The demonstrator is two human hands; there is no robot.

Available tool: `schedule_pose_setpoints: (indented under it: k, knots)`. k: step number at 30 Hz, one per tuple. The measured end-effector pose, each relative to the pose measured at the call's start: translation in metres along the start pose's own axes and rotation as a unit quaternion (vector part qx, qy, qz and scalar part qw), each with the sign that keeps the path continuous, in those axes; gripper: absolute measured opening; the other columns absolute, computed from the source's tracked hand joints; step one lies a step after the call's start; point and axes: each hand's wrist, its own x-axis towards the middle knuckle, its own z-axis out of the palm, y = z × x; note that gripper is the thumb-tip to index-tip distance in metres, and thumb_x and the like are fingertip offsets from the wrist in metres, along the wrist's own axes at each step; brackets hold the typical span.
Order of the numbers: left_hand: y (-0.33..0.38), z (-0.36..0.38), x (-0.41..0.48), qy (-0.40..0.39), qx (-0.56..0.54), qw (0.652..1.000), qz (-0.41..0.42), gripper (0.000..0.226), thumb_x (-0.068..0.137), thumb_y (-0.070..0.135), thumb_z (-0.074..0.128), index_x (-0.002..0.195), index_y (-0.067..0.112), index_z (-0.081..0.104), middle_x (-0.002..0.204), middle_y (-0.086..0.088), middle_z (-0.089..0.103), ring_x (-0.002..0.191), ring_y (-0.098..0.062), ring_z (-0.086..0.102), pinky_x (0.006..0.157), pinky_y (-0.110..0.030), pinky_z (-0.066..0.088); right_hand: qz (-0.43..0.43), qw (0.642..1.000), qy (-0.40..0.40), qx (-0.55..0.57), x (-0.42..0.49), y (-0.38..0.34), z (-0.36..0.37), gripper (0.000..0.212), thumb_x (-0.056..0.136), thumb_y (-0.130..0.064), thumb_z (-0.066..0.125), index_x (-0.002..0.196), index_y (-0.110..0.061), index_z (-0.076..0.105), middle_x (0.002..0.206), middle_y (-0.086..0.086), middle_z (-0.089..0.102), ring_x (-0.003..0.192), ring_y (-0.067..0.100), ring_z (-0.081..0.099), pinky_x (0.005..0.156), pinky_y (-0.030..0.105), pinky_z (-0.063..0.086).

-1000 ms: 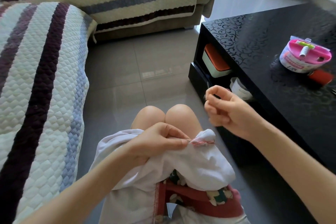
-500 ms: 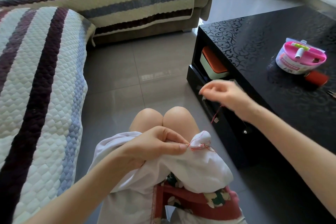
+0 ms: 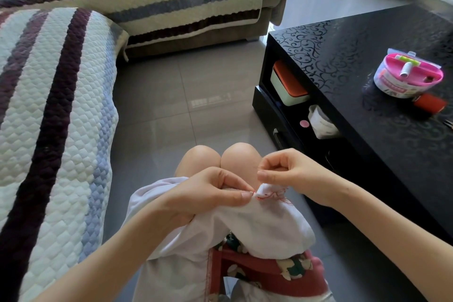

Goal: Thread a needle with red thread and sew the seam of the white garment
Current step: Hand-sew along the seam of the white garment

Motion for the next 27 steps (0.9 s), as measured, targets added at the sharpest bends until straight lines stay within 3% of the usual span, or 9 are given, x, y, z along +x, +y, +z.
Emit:
schedule_pose_setpoints:
  k: [3,5,7,9,16,27]
  knots:
    - [0.001,0.001,-0.002,-0.007,-0.007,1.000,0.003,0.009,0.084,0.017,0.070,0.080,0.020,0.077,0.080,0.005,0.073,0.079,-0.001,0.065,0.073,-0.014,0.048,-0.005,0.994,0.100,-0.034,0.018,0.009,-0.010,0.013,0.087,-0.008,0.067,0.076,-0.002,0.067,0.067,0.003,0.060,0.064,0.005,0.053,0.063,0.018,0.039]
    - [0.002,0.002,-0.004,-0.009,-0.010,1.000,0.004,0.012,0.084,0.014,0.066,0.080,0.019,0.077,0.079,0.005,0.073,0.078,0.000,0.066,0.072,-0.013,0.048,-0.010,0.980,0.180,-0.090,0.034,0.021,-0.023,0.014,0.087,-0.008,0.066,0.074,-0.007,0.068,0.059,-0.005,0.057,0.053,-0.004,0.047,0.057,0.015,0.038]
    - [0.003,0.002,-0.005,-0.013,-0.015,1.000,0.007,0.012,0.083,0.015,0.066,0.080,0.019,0.077,0.081,0.005,0.074,0.079,-0.001,0.066,0.074,-0.013,0.048,-0.004,0.954,0.250,-0.164,0.048,0.036,-0.036,0.015,0.087,-0.012,0.067,0.072,-0.010,0.067,0.051,-0.011,0.051,0.048,-0.001,0.045,0.056,0.023,0.041]
    - [0.004,0.003,-0.006,-0.019,-0.021,1.000,0.007,0.011,0.077,0.021,0.067,0.079,0.020,0.078,0.081,0.005,0.074,0.080,-0.001,0.066,0.074,-0.014,0.048,0.016,0.925,0.292,-0.241,0.060,0.051,-0.047,0.015,0.087,-0.019,0.066,0.072,-0.014,0.065,0.054,-0.011,0.052,0.058,0.008,0.051,0.065,0.033,0.045]
    - [0.005,0.002,-0.007,-0.024,-0.032,0.999,-0.002,0.011,0.075,0.021,0.068,0.078,0.019,0.078,0.080,0.004,0.074,0.079,-0.003,0.067,0.073,-0.015,0.049,0.094,0.851,0.340,-0.389,0.077,0.081,-0.060,0.016,0.091,-0.024,0.057,0.089,-0.011,0.067,0.092,0.009,0.070,0.094,0.032,0.062,0.073,0.032,0.039]
    - [0.006,0.003,-0.010,-0.026,-0.057,0.998,-0.010,0.007,0.077,0.014,0.072,0.076,0.017,0.078,0.079,0.002,0.074,0.076,-0.004,0.068,0.070,-0.015,0.050,0.181,0.810,0.357,-0.429,0.074,0.106,-0.074,0.020,0.094,-0.023,0.054,0.096,-0.008,0.068,0.102,0.014,0.068,0.100,0.035,0.062,0.074,0.032,0.041]
